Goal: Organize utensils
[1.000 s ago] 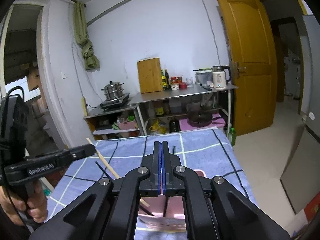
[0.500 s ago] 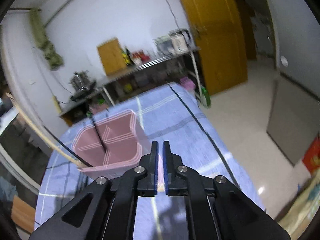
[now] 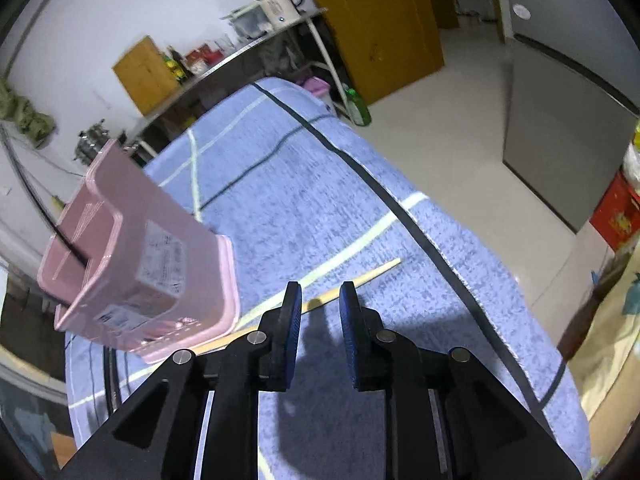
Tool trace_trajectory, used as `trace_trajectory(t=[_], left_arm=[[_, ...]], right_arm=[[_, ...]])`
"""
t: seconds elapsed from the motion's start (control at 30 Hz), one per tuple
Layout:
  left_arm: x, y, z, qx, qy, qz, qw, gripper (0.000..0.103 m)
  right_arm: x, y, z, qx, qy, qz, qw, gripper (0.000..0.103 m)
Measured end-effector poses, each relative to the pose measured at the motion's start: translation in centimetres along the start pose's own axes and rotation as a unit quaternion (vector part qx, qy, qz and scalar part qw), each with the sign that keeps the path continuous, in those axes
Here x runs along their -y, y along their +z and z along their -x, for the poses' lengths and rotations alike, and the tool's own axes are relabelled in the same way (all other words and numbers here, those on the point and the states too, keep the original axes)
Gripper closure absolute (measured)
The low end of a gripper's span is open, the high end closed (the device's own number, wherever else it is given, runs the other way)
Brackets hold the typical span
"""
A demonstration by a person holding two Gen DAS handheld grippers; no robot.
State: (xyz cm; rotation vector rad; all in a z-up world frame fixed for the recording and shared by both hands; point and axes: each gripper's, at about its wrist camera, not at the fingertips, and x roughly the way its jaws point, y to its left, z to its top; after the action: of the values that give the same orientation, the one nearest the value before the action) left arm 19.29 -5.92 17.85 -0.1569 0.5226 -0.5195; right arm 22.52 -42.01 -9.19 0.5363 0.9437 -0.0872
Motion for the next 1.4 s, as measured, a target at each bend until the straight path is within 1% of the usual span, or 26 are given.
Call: trace_trajectory(t=[0.17,0.33,0.4,0.5,0.6,0.67,0.7,0.8,0.87,0.93,1.07,1.2,1.33,1.4], left_arm=[[-0.5,-0.5,-0.2,-0.003,-0.002,0.004,1.0000,0.099],[-1.1,-0.5,-0.6,-0.008,-0.004,0.010,0.9999,0.099],[-1.1,-0.4,-0.7,-0.007,-0.005,0.010,0.9999,0.099],[-1.0,-0.5,-0.6,-0.006,-0.007,0.009,0.9999,0.099],[-1.0,-0.5,-0.6,-0.005,-0.010,0.011,0.9999,0.099],[-1.1,-0.6,-0.5,-0.006,-0.011,0.013,0.9998,0.099],[-1.1,-0.5,-0.5,-0.006,-0.012,0.015,0.9998,0.099],[-1.1,-0.4,-0.5,-0.006,-0.014,0.017,0.9997,0.099],[-0.9,-0.3,-0.4,-0.006,-0.015,0.015,0.9998,0.099],[-0.7,-0.3,-0.4,-0.006,-0.015,0.013,0.9998,0.099],[-0.5,-0.2,-0.5,-0.007,-0.015,0.012,0.9998,0.099],[0.0,0.1,-0.4,-0.007,-0.016,0.009,0.9998,0.099],[0.4,0.4,-0.2,-0.006,-0.017,0.005,0.9998,0.099],[0.6,0.5,0.0,-0.005,-0.017,0.003,0.9998,0.099]], right_arm=[[0.1,0.8,-2.1,-0.018,-0.028,-0.025,0.999,0.082],[-0.8,1.9,-3.0,-0.017,-0.059,-0.025,0.998,0.082],[-1.2,2.6,-3.6,-0.026,-0.076,-0.025,0.996,0.082],[-1.9,3.3,-4.3,-0.034,-0.098,-0.013,0.994,0.082],[-2.8,3.6,-4.9,-0.032,-0.123,0.019,0.992,0.083],[-3.0,3.6,-5.1,-0.031,-0.131,0.035,0.990,0.086],[-3.0,3.7,-5.1,-0.031,-0.130,0.039,0.990,0.089],[-2.2,3.7,-4.9,-0.036,-0.104,0.030,0.993,0.098],[-1.6,3.6,-4.4,-0.039,-0.084,0.023,0.995,0.099],[-1.3,3.4,-3.5,-0.033,-0.065,0.024,0.997,0.099],[-1.5,3.4,-0.5,-0.007,-0.029,0.030,0.999,0.099],[-3.0,3.9,2.8,0.025,-0.011,0.056,0.998,0.099],[-3.8,4.0,5.8,0.049,0.023,0.062,0.997,0.099],[-4.5,4.0,7.3,0.061,0.048,0.066,0.995,0.099]])
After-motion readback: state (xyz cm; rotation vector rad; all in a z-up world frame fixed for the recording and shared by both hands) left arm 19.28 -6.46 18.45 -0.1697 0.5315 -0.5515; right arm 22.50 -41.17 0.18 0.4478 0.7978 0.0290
